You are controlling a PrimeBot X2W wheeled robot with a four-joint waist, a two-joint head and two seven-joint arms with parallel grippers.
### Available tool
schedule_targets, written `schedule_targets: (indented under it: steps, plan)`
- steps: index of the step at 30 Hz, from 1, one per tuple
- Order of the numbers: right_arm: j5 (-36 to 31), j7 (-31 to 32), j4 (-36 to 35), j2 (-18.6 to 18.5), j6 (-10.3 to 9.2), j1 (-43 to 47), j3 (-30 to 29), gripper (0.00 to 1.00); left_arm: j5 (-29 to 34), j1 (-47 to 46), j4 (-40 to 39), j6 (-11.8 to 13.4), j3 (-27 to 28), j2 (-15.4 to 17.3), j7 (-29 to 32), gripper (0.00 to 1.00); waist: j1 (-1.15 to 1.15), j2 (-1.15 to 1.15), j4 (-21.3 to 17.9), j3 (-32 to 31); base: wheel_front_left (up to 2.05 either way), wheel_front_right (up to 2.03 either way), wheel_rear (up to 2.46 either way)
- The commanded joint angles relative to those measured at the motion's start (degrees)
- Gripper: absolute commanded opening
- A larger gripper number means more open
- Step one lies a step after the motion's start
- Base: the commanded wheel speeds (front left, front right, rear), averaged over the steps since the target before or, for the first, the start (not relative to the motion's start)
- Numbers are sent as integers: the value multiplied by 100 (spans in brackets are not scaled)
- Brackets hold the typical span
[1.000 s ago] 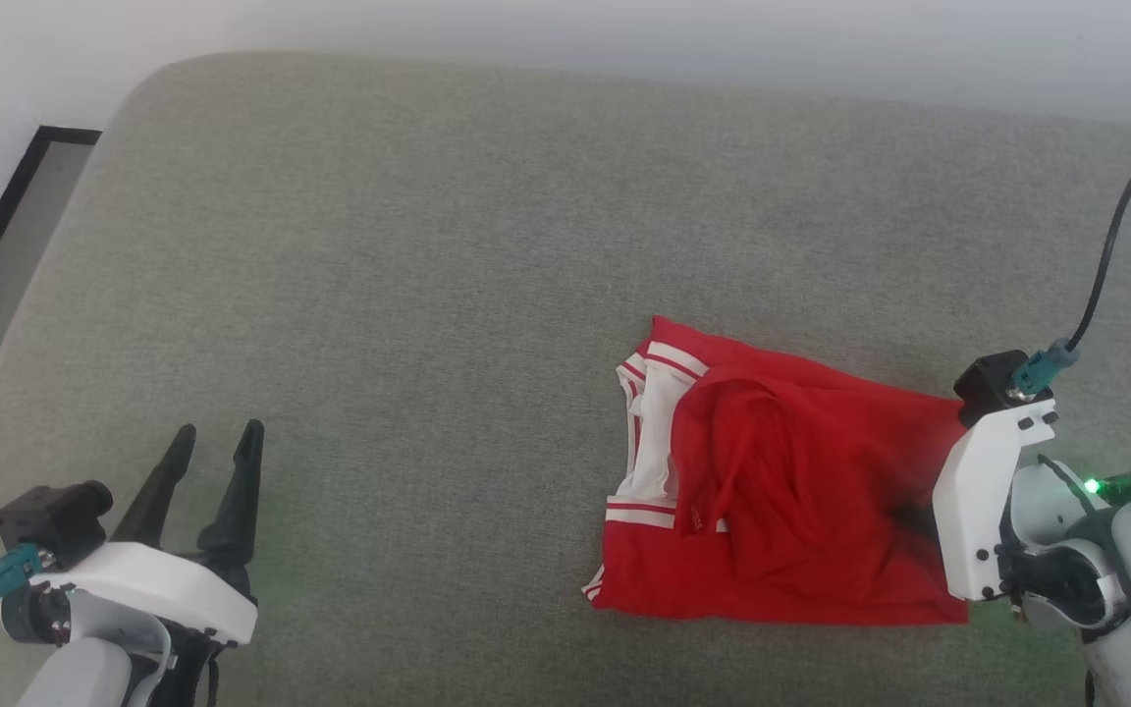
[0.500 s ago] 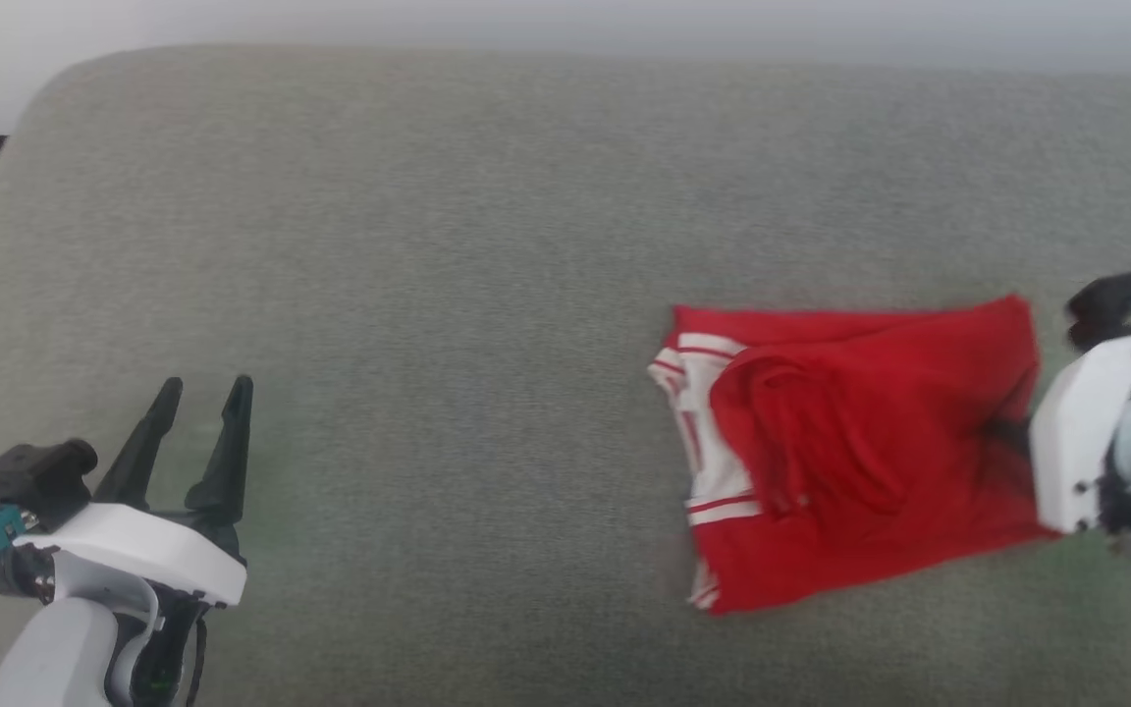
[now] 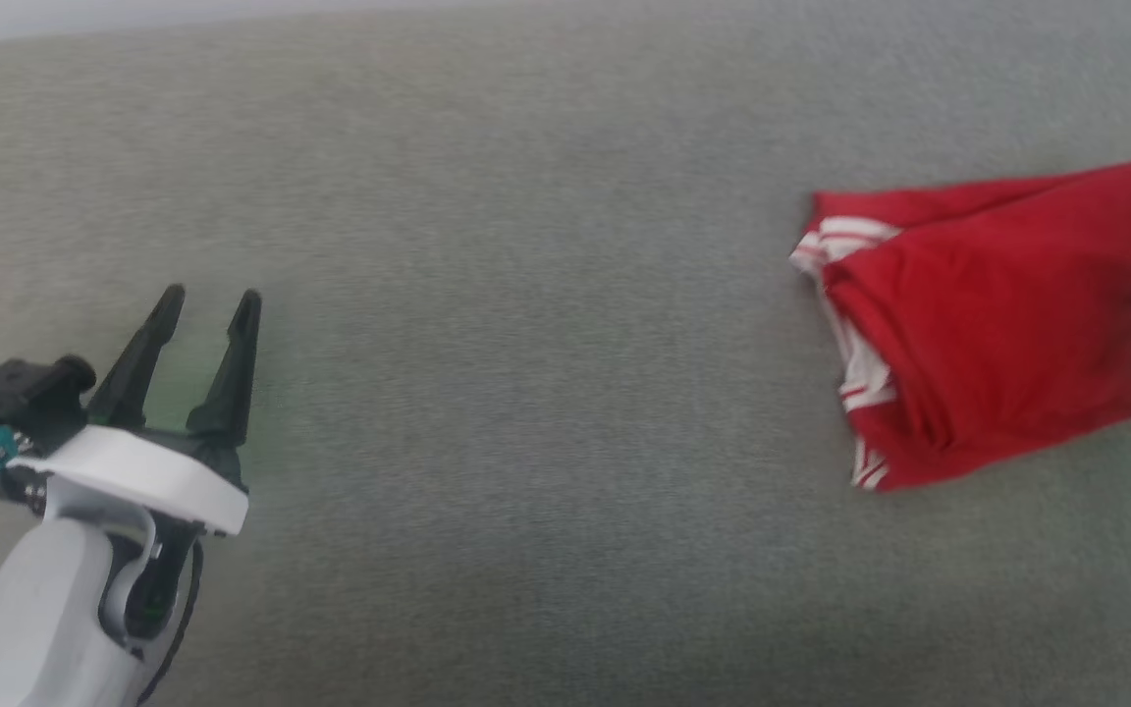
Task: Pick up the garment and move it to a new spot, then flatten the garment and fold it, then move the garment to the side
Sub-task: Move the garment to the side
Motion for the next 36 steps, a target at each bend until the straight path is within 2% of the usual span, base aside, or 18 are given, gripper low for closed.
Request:
schedule_targets:
  steps: [1, 10, 18, 26, 30, 36]
  plan:
    - [-38, -130, 74, -37, -6, -138, -53, 0, 54, -135, -33, -15, -51, 19, -14, 100, 0, 0, -244, 191, 0, 0, 0]
    - [-502, -997, 847, -286, -6, -847, -228, 0, 158, -661, -253, -20, -433, 182, 117, 100, 0, 0, -779, 530, 0, 0, 0]
    - [-1038, -1856, 1654, -413, -7, -1455, -248, 0, 129, -1091, -493, -22, -860, 328, 284, 100, 0, 0, -1067, 882, 0, 0, 0]
    - [-1705, -2472, 2418, -402, -7, -2026, -292, 0, 88, -1510, -671, -22, -1202, 431, 360, 100, 0, 0, -1086, 1268, 0, 0, 0]
    - [-2038, -2859, 2892, -206, -6, -2313, -418, 0, 61, -1724, -725, -22, -1408, 477, 341, 100, 0, 0, -999, 1473, 0, 0, 0]
    - [-2305, -3124, 3505, 2, -6, -2580, -422, 0, -105, -1938, -709, -17, -1575, 570, 237, 100, 0, 0, -873, 1600, 0, 0, 0]
